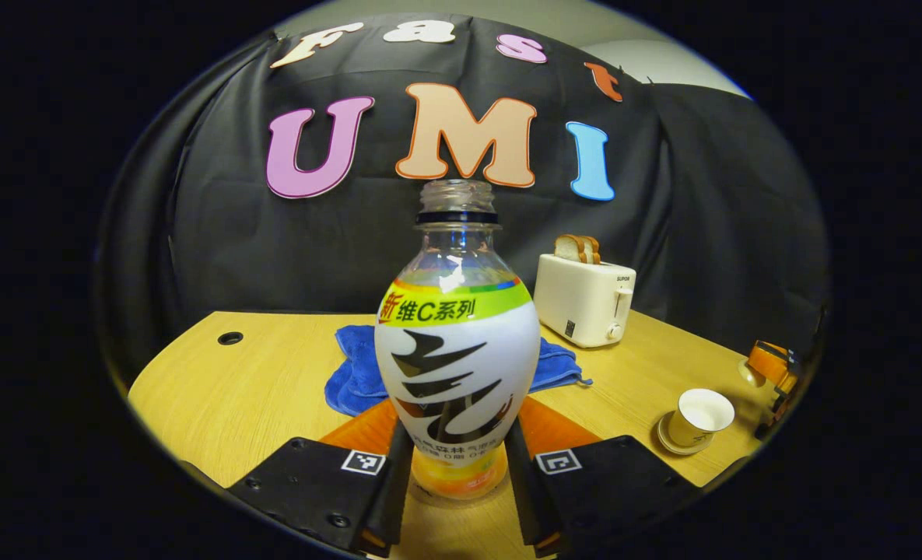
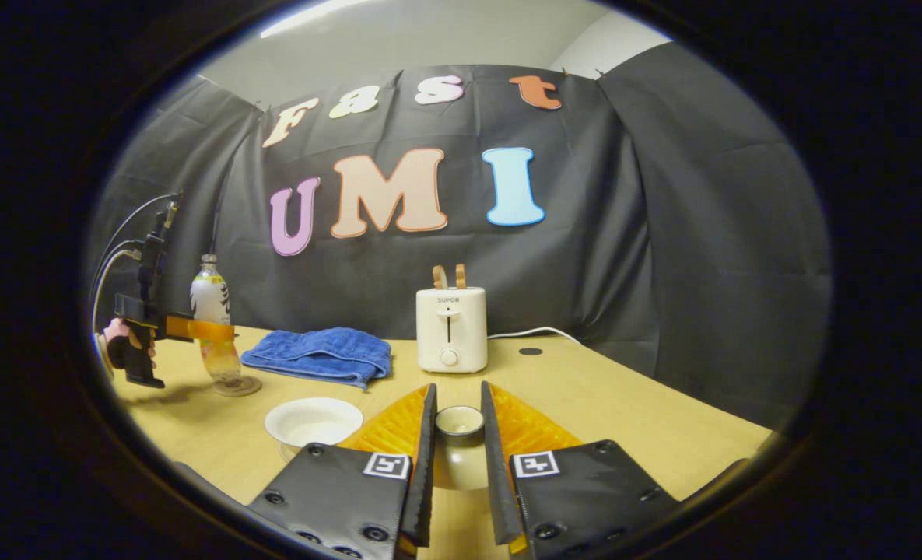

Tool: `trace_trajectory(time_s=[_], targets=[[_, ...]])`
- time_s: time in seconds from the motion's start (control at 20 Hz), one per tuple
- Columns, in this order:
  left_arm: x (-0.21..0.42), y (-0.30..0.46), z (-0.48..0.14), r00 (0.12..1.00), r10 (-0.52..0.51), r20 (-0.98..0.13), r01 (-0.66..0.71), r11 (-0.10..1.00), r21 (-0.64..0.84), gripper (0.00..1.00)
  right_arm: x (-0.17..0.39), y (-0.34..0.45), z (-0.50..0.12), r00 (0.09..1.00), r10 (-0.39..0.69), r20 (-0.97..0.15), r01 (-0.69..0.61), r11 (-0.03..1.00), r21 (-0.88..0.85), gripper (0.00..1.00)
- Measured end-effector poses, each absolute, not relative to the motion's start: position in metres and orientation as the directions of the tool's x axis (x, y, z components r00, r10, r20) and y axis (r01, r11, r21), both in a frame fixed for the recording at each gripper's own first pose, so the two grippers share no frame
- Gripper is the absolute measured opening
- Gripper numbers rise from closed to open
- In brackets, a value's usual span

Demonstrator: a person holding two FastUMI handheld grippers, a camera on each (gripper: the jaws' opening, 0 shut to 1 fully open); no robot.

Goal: Open the teacup lid with one hand, grasp the water bottle and pour water into the teacup with the other hand; after pouring, place the water bottle on the coaster and then close the teacup lid.

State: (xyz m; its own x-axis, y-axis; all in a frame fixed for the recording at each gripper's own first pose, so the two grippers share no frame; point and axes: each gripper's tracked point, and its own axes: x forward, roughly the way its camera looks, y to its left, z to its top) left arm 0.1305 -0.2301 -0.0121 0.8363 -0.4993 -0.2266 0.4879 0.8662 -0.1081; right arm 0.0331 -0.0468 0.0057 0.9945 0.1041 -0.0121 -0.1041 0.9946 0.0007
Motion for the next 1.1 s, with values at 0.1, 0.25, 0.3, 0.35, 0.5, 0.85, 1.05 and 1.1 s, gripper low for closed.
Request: trace_trajectory(time_s=[0.1,0.25,0.3,0.35,0.5,0.85,1.05,1.1], targets=[[0.132,-0.231,-0.014,0.837,-0.498,-0.229,0.486,0.867,-0.111,0.57,0.033,-0.047,0.006,0.994,0.104,-0.012,-0.104,0.995,0.001,0.34],[0.134,-0.228,-0.024,0.838,-0.487,-0.245,0.479,0.872,-0.098,0.58,0.034,-0.047,0.005,0.995,0.104,-0.011,-0.104,0.995,0.001,0.33],[0.134,-0.229,-0.027,0.835,-0.486,-0.257,0.479,0.873,-0.094,0.59,0.034,-0.047,0.005,0.995,0.104,-0.011,-0.104,0.995,0.001,0.34],[0.133,-0.229,-0.026,0.836,-0.486,-0.254,0.481,0.872,-0.088,0.60,0.035,-0.047,0.005,0.995,0.104,-0.010,-0.104,0.995,0.001,0.34],[0.133,-0.232,-0.028,0.836,-0.492,-0.244,0.489,0.869,-0.077,0.61,0.035,-0.047,0.005,0.995,0.104,-0.009,-0.104,0.995,0.001,0.34],[0.129,-0.232,-0.036,0.833,-0.496,-0.244,0.495,0.866,-0.070,0.69,0.032,-0.047,0.005,0.994,0.104,-0.009,-0.104,0.995,0.001,0.33],[0.126,-0.235,-0.040,0.833,-0.501,-0.234,0.501,0.863,-0.061,0.79,0.033,-0.047,0.005,0.994,0.104,-0.010,-0.104,0.995,0.001,0.34],[0.124,-0.235,-0.038,0.835,-0.502,-0.225,0.503,0.862,-0.059,0.82,0.033,-0.047,0.005,0.994,0.104,-0.009,-0.104,0.995,0.001,0.34]])
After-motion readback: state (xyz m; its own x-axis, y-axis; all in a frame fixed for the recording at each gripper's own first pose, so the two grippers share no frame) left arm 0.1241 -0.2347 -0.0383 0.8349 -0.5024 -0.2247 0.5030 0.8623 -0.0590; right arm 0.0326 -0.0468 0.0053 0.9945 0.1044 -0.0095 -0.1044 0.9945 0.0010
